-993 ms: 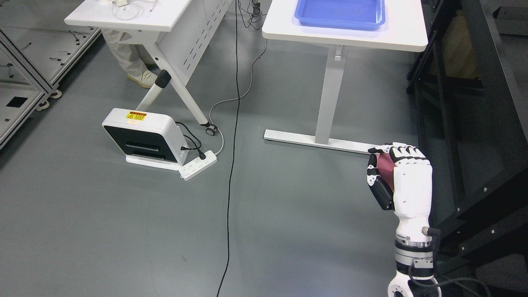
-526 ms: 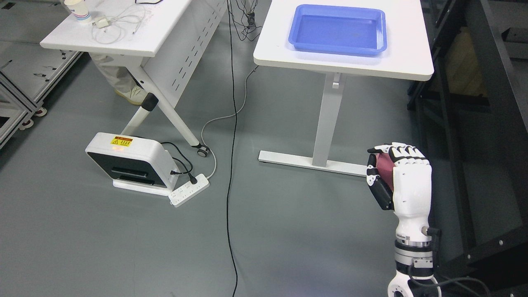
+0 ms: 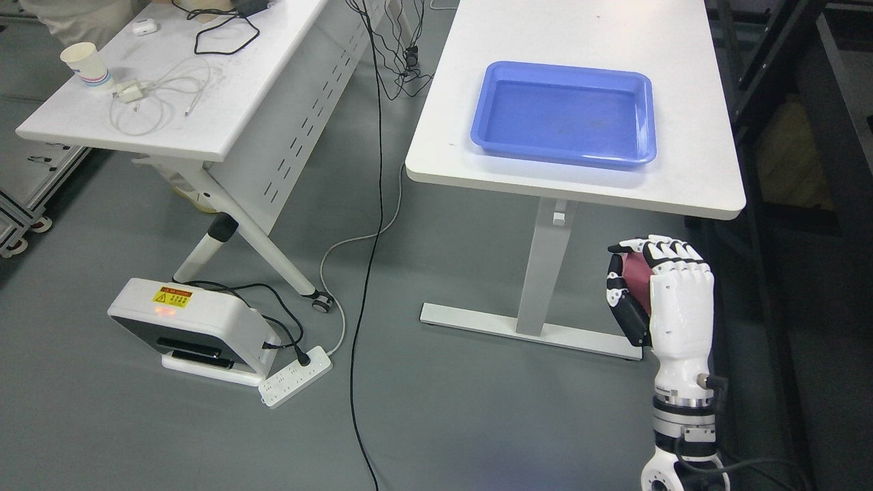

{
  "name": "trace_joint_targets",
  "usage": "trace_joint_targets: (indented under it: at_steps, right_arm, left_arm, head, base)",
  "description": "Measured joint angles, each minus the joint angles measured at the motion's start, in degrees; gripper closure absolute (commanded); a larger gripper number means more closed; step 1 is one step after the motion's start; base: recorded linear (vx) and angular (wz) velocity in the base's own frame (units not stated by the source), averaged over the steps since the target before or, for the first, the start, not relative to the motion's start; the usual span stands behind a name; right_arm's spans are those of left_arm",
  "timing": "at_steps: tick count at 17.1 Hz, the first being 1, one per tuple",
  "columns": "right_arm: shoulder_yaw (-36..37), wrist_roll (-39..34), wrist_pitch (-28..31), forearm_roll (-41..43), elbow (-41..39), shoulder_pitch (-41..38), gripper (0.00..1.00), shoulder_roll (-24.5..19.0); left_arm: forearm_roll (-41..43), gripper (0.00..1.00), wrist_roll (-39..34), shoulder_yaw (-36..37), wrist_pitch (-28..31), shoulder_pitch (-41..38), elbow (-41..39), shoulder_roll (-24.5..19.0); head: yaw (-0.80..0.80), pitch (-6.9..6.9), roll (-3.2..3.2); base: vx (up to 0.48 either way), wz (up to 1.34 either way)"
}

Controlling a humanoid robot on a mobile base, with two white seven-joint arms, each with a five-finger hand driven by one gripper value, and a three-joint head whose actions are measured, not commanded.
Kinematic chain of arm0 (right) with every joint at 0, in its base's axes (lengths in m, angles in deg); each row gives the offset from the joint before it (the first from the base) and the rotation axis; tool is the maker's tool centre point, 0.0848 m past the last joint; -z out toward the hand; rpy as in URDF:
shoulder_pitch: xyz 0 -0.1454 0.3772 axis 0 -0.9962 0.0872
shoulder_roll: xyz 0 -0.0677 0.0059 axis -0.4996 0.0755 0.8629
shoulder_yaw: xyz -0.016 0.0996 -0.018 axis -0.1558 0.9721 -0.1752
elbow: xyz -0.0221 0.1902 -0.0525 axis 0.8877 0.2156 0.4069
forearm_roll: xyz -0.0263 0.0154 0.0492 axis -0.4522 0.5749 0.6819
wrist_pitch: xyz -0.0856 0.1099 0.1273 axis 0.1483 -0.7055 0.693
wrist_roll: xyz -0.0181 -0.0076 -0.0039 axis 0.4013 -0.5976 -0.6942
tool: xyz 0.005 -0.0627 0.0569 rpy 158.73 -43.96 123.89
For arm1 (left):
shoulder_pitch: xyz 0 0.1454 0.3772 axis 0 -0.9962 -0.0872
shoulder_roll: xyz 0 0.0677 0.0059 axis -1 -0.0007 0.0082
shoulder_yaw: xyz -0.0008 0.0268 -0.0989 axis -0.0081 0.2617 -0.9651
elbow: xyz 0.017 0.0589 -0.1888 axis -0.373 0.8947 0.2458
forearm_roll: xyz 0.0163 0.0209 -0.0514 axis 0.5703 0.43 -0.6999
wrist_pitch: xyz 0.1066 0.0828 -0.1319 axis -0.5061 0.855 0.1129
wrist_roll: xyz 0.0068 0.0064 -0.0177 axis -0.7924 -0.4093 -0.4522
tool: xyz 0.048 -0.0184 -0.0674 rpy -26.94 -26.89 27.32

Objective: Pick pink block from left shelf to tray
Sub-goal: 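Turn away from the shelf carrying the cube toward the blue tray, then lower the held pink cube into the blue tray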

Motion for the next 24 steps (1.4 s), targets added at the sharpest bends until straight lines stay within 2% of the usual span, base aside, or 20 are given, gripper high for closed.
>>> trace_joint_targets:
  at_steps: [16,24]
  right_arm:
    - [-1.29,-1.94,0.44,-0.05,0.09,0.13,0.97,0.0]
    - [-3.82,-7.52,1.07,-0.27,0.33,0.11,0.96,0.0]
  left_arm:
    - [0.0,0.0,0.0,0.0,0.01,0.0,0.0,0.0]
    - [0.0,0.0,0.0,0.0,0.0,0.0,0.0,0.0]
  head:
    - [0.0,0.01,0.0]
    - [0.0,0.01,0.0]
  base:
    - [0.308,-0.02]
    - [0.139,0.0]
